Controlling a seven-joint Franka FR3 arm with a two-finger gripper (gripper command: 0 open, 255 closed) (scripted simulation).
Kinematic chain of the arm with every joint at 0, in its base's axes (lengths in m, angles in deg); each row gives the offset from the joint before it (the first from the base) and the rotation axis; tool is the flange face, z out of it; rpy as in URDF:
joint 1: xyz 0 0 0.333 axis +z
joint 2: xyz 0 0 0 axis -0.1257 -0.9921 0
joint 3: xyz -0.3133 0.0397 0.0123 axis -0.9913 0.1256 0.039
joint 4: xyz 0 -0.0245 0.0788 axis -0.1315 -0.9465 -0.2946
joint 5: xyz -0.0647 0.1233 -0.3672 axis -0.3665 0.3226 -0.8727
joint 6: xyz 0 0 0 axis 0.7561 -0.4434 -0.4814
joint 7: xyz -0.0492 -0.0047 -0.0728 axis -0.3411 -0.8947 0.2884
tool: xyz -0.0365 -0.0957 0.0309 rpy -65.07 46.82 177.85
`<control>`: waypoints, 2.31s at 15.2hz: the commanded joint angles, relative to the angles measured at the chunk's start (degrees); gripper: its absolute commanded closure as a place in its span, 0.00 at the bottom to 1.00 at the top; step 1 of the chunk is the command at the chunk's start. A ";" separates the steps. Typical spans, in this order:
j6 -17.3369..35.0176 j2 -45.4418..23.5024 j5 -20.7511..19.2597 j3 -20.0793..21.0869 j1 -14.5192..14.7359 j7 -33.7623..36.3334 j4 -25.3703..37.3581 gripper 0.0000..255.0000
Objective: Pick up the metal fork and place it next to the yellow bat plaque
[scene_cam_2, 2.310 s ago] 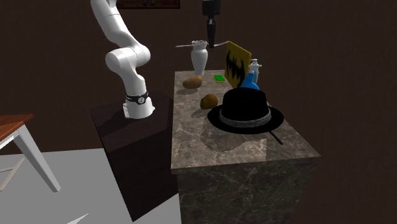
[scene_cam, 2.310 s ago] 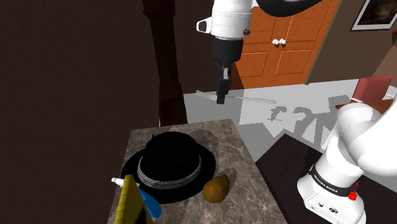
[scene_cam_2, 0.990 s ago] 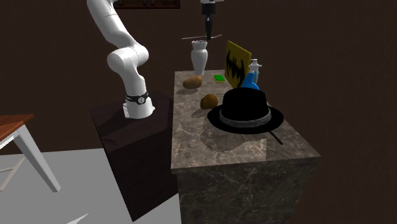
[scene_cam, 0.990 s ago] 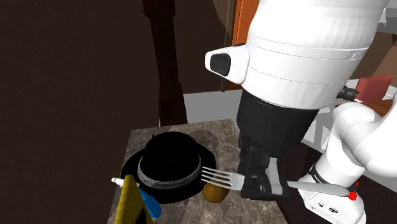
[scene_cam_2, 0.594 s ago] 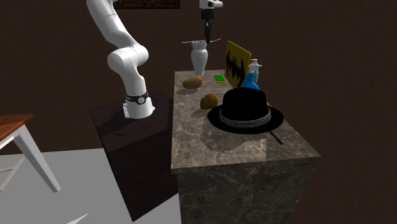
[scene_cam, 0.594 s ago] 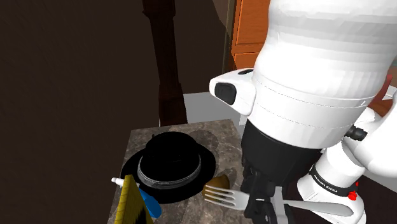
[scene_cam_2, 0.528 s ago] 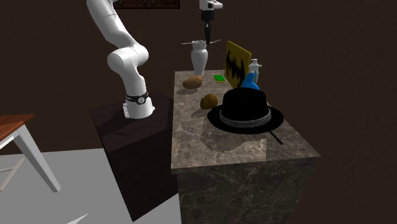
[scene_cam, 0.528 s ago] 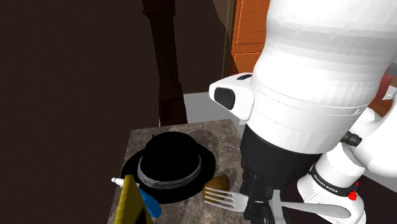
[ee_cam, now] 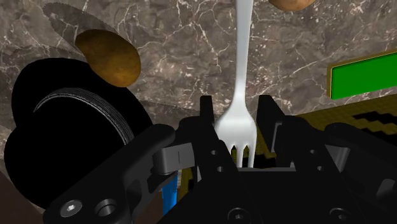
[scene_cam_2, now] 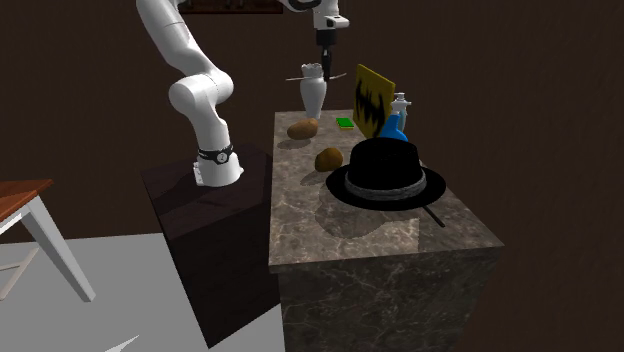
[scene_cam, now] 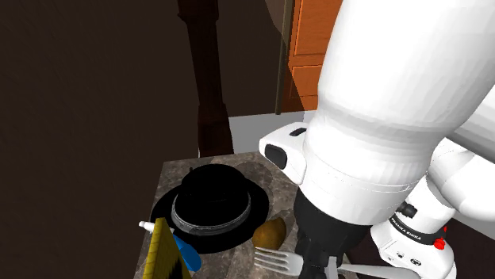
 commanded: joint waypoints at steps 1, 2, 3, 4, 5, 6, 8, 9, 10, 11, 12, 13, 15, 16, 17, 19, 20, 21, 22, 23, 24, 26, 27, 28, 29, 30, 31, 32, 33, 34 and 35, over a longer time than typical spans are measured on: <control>1.78 -0.35 0.14 0.49 0.05 0.09 -1.39 1.00; 2.58 -0.52 0.19 0.68 0.07 0.10 -2.03 1.00; 3.38 -0.70 0.25 0.88 0.08 0.11 -2.65 1.00; 4.18 -0.89 0.29 1.08 0.08 0.13 -3.27 1.00; 4.99 -1.10 0.34 1.28 0.08 0.15 -3.87 1.00; 5.81 -1.33 0.37 1.50 0.08 0.17 -4.46 1.00; 7.45 -1.84 0.43 1.94 0.06 0.24 -5.62 1.00; 8.28 -2.12 0.44 2.16 0.05 0.29 -6.18 1.00; 9.12 -2.41 0.45 2.39 0.02 0.34 -6.73 1.00; 9.96 -2.73 0.45 2.63 -0.01 0.39 -7.27 1.00; 10.81 -3.06 0.44 2.87 -0.04 0.46 -7.80 1.00; 11.66 -3.41 0.42 3.12 -0.08 0.53 -8.32 1.00; 13.38 -4.16 0.34 3.62 -0.18 0.69 -9.32 1.00; 14.25 -4.57 0.29 3.88 -0.24 0.79 -9.80 1.00; 15.12 -5.00 0.22 4.15 -0.31 0.89 -10.28 1.00; 16.89 -5.91 0.04 4.69 -0.48 1.13 -11.19 1.00; 17.78 -6.39 -0.08 4.97 -0.57 1.27 -11.63 1.00; 18.68 -6.90 -0.21 5.25 -0.67 1.42 -12.05 1.00; 19.58 -7.42 -0.37 5.54 -0.79 1.58 -12.47 1.00; 20.49 -7.97 -0.54 5.83 -0.91 1.76 -12.87 1.00; 21.41 -8.54 -0.74 6.13 -1.04 1.95 -13.27 1.00; 23.26 -9.74 -1.23 6.73 -1.34 2.39 -14.02 1.00; 24.19 -10.38 -1.51 7.04 -1.51 2.64 -14.38 1.00; 25.13 -11.04 -1.83 7.35 -1.69 2.92 -14.72 1.00; 26.07 -11.72 -2.19 7.67 -1.89 3.21 -15.06 1.00; 27.02 -12.42 -2.58 7.98 -2.09 3.54 -15.38 1.00; 27.97 -13.15 -3.02 8.31 -2.31 3.89 -15.69 1.00; 28.92 -13.91 -3.51 8.63 -2.55 4.27 -15.98 1.00; 29.88 -14.69 -4.05 8.95 -2.79 4.69 -16.27 1.00; 30.84 -15.50 -4.64 9.26 -3.05 5.15 -16.54 1.00; 31.80 -16.34 -5.30 9.58 -3.33 5.66 -16.80 1.00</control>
